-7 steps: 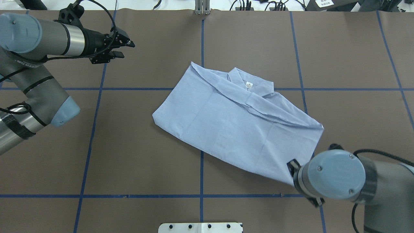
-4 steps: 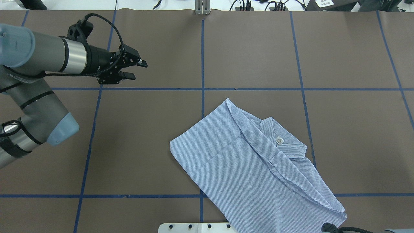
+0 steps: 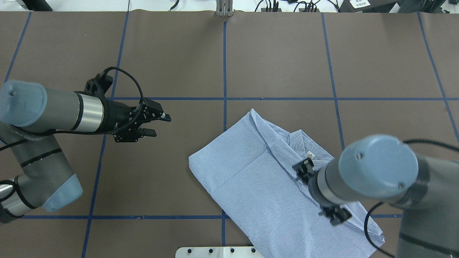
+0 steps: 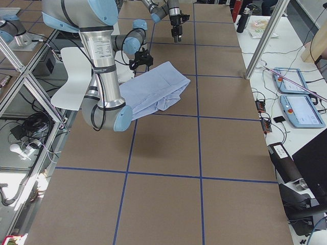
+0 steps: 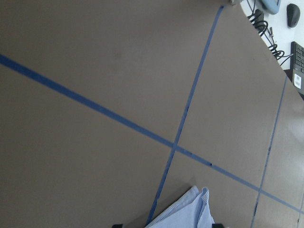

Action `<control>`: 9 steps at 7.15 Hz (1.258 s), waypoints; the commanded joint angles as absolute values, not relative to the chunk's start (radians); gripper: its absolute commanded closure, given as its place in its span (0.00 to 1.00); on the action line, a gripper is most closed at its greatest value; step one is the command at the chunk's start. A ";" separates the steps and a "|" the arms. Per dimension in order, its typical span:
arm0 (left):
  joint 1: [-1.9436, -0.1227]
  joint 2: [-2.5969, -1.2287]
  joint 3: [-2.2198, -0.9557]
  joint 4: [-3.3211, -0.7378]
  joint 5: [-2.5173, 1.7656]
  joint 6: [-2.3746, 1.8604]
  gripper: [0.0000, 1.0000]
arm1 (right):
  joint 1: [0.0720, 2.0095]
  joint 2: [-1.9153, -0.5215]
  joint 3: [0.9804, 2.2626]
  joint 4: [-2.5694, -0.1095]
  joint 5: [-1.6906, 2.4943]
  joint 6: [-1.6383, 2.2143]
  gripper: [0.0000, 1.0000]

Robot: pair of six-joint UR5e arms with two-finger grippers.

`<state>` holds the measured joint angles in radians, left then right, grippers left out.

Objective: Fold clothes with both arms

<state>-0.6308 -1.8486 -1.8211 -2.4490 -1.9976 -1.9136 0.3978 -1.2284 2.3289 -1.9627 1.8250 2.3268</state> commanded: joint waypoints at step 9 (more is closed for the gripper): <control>-0.357 -1.996 -1.706 -2.227 -1.723 -1.971 0.41 | 0.750 -1.170 1.967 -1.756 1.821 1.957 0.00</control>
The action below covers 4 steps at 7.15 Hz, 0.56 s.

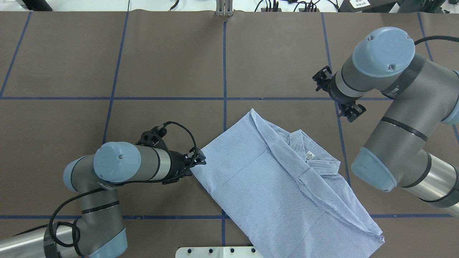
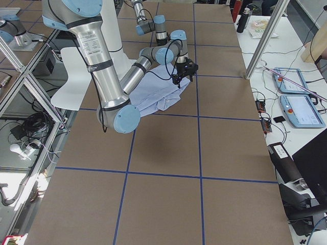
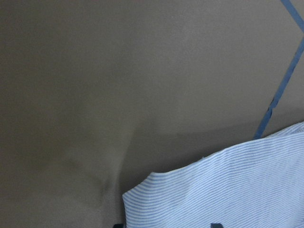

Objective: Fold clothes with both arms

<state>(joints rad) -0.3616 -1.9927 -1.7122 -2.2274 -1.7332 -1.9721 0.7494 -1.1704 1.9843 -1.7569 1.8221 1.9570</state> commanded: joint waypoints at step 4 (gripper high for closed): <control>-0.364 -1.987 -1.694 -2.229 -1.718 -1.971 0.74 | 0.752 -1.173 1.959 -1.758 1.818 1.956 0.00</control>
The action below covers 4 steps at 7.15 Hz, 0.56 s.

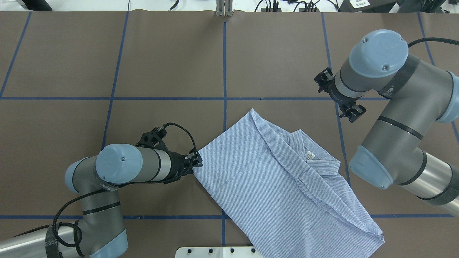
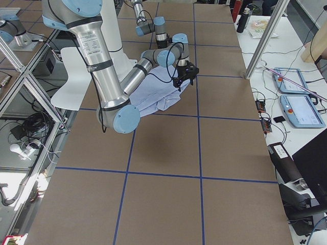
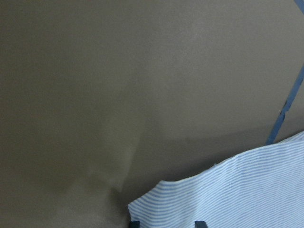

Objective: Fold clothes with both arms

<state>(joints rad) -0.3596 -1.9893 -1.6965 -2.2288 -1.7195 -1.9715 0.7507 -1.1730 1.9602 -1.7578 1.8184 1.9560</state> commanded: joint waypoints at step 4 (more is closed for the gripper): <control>-0.445 -1.957 -1.700 -2.229 -1.724 -1.851 1.00 | 0.753 -1.172 1.953 -1.759 1.796 1.953 0.00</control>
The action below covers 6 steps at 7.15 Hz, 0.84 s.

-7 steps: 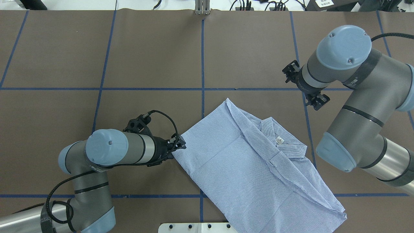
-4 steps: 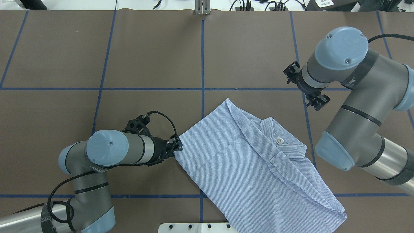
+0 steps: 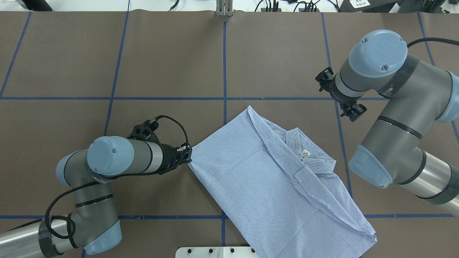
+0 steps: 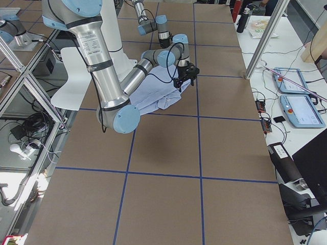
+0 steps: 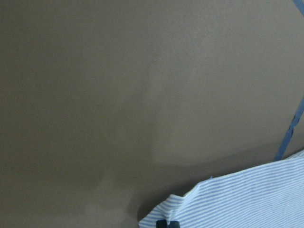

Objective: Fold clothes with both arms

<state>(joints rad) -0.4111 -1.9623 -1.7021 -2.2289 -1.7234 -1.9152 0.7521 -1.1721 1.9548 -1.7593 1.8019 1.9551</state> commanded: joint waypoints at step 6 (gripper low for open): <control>-0.801 -2.328 -1.084 -2.446 -1.733 -1.541 1.00 | 0.746 -1.158 1.950 -1.752 1.799 1.947 0.00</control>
<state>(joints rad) -0.7611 -2.2329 -1.2539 -2.3549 -1.7331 -1.6018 0.7508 -1.1641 1.9509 -1.7556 1.7980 1.9442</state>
